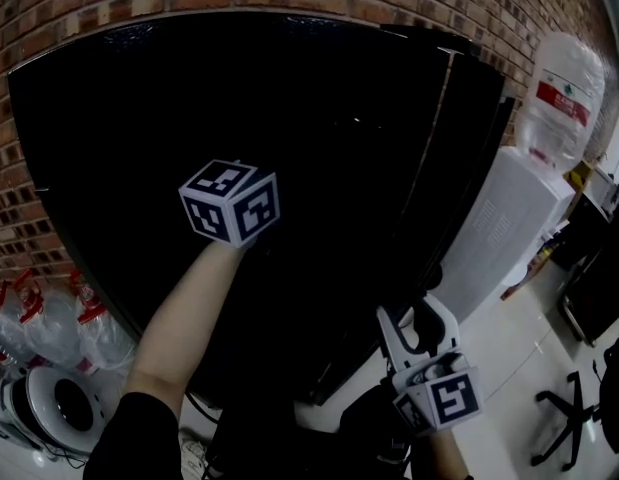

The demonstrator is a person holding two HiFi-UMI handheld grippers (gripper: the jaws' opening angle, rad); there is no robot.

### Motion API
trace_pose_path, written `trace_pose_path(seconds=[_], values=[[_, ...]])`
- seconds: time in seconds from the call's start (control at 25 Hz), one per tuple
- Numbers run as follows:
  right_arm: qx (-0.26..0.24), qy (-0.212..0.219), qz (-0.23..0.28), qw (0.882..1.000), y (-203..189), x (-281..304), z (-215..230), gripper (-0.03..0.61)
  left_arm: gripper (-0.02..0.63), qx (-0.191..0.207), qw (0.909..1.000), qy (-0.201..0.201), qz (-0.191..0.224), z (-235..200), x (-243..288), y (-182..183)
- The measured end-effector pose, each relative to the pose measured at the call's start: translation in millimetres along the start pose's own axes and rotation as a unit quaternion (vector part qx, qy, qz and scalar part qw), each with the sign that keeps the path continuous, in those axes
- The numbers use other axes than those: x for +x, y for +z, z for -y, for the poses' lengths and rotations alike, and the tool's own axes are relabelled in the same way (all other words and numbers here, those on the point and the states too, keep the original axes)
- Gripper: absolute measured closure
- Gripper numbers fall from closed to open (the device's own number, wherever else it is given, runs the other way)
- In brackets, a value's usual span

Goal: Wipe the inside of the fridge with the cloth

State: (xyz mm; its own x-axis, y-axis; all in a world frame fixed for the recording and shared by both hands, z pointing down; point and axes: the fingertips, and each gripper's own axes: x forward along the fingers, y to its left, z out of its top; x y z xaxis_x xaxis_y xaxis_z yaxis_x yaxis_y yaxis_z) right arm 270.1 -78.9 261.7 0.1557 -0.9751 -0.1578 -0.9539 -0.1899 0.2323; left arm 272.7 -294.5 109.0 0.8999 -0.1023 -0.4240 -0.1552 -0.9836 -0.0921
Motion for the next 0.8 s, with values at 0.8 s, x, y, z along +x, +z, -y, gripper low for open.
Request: trace_pose_path(seconds=[0.8], values=[[0.008, 0.021, 0.005, 1.000, 0.9, -2.0, -0.5, 0.388, 0.563, -0.029, 0.9962, 0.081, 0.012, -88.5, 34.7, -27.9]])
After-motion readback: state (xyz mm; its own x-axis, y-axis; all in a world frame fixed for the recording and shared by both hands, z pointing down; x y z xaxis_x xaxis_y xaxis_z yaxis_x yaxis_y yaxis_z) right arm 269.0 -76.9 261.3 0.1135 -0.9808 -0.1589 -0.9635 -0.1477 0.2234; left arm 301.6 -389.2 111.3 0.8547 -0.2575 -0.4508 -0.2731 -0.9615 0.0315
